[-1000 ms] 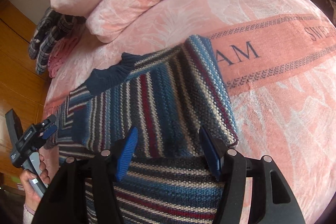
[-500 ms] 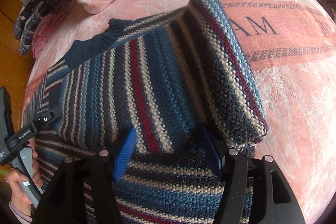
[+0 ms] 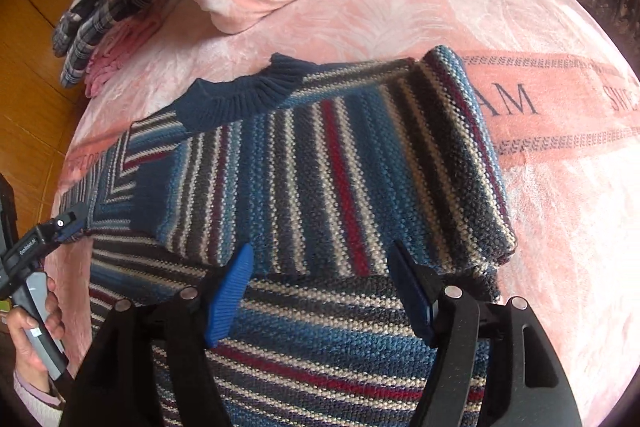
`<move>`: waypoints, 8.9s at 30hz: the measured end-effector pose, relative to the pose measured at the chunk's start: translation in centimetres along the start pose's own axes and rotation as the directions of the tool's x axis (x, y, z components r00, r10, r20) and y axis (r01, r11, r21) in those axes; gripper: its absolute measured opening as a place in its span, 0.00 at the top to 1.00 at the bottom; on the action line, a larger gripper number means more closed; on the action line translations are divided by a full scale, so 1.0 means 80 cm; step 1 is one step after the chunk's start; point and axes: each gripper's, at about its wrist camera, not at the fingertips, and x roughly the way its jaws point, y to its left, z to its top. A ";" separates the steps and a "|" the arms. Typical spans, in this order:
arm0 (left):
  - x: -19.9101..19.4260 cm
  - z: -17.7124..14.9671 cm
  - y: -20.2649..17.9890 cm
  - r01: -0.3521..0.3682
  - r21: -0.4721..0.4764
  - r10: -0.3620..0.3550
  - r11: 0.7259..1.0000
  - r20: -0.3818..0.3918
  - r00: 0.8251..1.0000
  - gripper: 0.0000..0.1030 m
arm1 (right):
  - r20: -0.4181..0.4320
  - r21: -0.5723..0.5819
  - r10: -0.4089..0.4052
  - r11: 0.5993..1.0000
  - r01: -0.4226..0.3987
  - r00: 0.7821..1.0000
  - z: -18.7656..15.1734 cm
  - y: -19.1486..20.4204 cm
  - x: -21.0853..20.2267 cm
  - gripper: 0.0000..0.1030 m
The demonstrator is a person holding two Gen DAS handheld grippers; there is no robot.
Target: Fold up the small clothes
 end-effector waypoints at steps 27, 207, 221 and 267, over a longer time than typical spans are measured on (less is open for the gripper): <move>-0.091 0.002 0.477 0.054 -0.709 0.155 0.703 0.227 0.961 0.31 | -0.044 -0.058 -0.067 0.996 0.064 0.997 -0.007 0.079 0.092 0.23; -0.099 -0.153 0.093 -0.014 0.080 0.026 0.997 -0.143 0.989 0.16 | 0.039 0.084 0.010 0.996 -0.013 0.999 -0.174 -0.015 -0.109 0.40; -0.151 -0.289 0.119 0.045 -0.014 -0.047 0.999 -0.250 0.967 0.16 | -0.107 0.213 -0.030 0.976 0.052 0.994 -0.342 -0.083 -0.136 0.40; -0.154 -0.297 0.103 0.254 -0.284 -0.317 0.924 -0.200 0.927 0.92 | 0.081 0.412 0.423 0.810 -0.417 0.902 -0.332 -0.112 -0.159 0.91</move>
